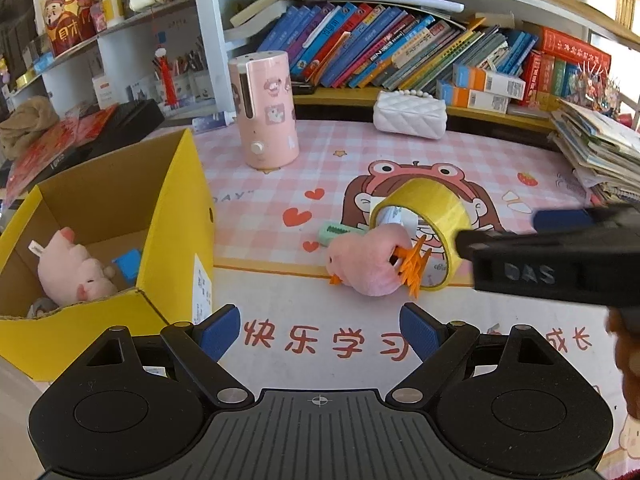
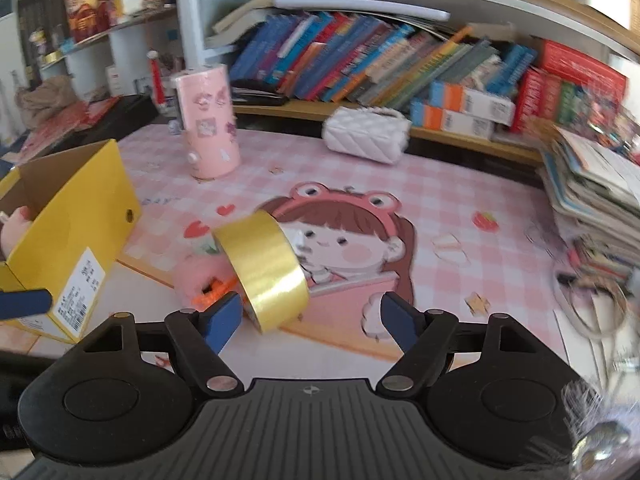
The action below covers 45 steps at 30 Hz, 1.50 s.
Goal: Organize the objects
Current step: 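Grasp the yellow tape roll with the right gripper while the left gripper grasps the pink plush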
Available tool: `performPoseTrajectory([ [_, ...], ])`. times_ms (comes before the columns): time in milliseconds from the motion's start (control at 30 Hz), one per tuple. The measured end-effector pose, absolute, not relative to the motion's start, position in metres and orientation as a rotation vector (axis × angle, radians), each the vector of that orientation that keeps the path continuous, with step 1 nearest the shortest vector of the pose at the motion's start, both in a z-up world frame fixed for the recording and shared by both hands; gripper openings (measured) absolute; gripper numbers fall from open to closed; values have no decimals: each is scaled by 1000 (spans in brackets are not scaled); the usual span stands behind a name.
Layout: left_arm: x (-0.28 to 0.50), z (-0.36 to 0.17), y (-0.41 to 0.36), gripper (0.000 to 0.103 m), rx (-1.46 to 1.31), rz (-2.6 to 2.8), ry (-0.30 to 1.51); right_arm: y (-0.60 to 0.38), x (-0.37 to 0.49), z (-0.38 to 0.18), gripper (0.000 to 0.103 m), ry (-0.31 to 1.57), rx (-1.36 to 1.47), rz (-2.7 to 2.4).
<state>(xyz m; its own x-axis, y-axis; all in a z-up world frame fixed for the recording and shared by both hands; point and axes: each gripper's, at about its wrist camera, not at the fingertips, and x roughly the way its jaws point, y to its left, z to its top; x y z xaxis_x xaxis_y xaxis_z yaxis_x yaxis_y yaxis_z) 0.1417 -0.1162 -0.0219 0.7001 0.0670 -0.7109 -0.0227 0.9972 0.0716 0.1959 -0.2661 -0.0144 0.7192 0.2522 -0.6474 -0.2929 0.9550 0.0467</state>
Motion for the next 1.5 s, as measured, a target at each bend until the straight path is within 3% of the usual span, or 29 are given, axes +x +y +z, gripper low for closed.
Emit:
performPoseTrajectory([
  [267, 144, -22, -118, 89, 66, 63, 797, -240, 235, -24, 73, 721, -135, 450],
  [333, 145, -22, -120, 89, 71, 56, 796, -238, 244, -29, 64, 758, -137, 458],
  [400, 147, -22, -123, 89, 75, 45, 796, -240, 249, -31, 45, 787, -121, 460],
  [500, 152, -24, -128, 89, 73, 25, 800, -252, 247, -27, 42, 790, -69, 445],
  [1133, 206, -56, -140, 86, 25, 115, 903, -338, 198, -12, 40, 771, 97, 171],
  [1167, 208, -58, -140, 84, 26, 117, 904, -337, 197, -12, 40, 773, 98, 176],
  [1233, 213, -62, -139, 64, 21, 118, 924, -337, 195, -13, 40, 777, 109, 192],
  [1333, 220, -71, -136, 52, -17, 107, 966, -335, 193, -15, 40, 790, 119, 209],
  [1500, 222, -76, -137, 48, -15, 101, 964, -334, 191, -16, 40, 800, 97, 196],
])
